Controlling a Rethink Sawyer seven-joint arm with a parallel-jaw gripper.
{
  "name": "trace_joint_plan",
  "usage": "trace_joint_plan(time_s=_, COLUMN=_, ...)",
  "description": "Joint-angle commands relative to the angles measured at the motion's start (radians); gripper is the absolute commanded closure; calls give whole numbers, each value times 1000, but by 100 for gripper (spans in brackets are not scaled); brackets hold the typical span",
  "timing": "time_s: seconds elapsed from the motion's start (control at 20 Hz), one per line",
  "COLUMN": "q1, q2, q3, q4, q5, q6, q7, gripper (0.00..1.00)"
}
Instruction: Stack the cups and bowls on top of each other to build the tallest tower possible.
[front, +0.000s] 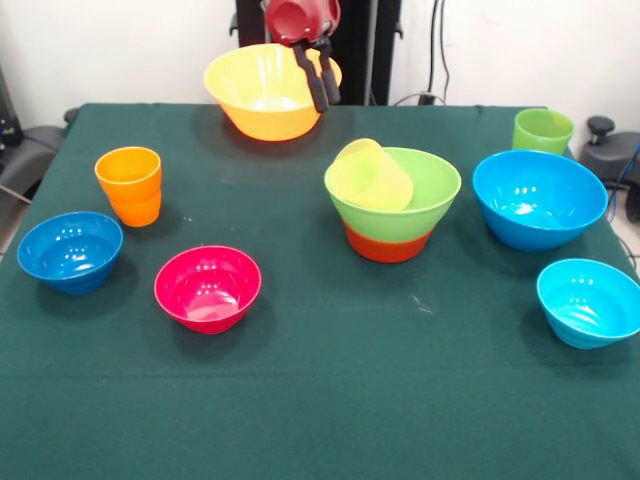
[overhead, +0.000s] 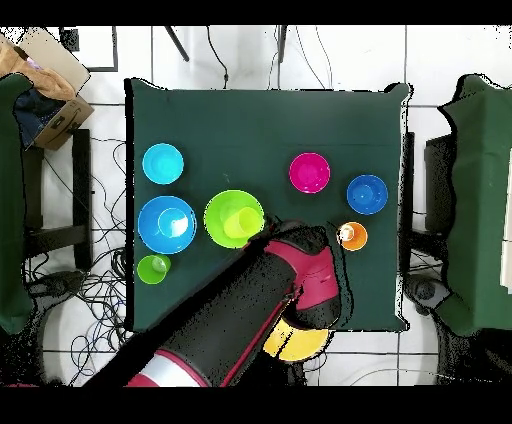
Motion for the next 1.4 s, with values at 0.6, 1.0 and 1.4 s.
trace_joint_plan(time_s=0.6, q1=-72, q2=23, q3=125, q4=0, q5=-87, q6=83, q7=-247, gripper=0)
trace_joint_plan(time_s=1.0, q1=-107, q2=9, q3=131, q4=8, q5=-90, q6=75, q7=-295, gripper=0)
trace_joint_plan(time_s=1.4, q1=-128, q2=13, q3=138, q4=-6, q5=-95, q6=78, q7=-333, gripper=0)
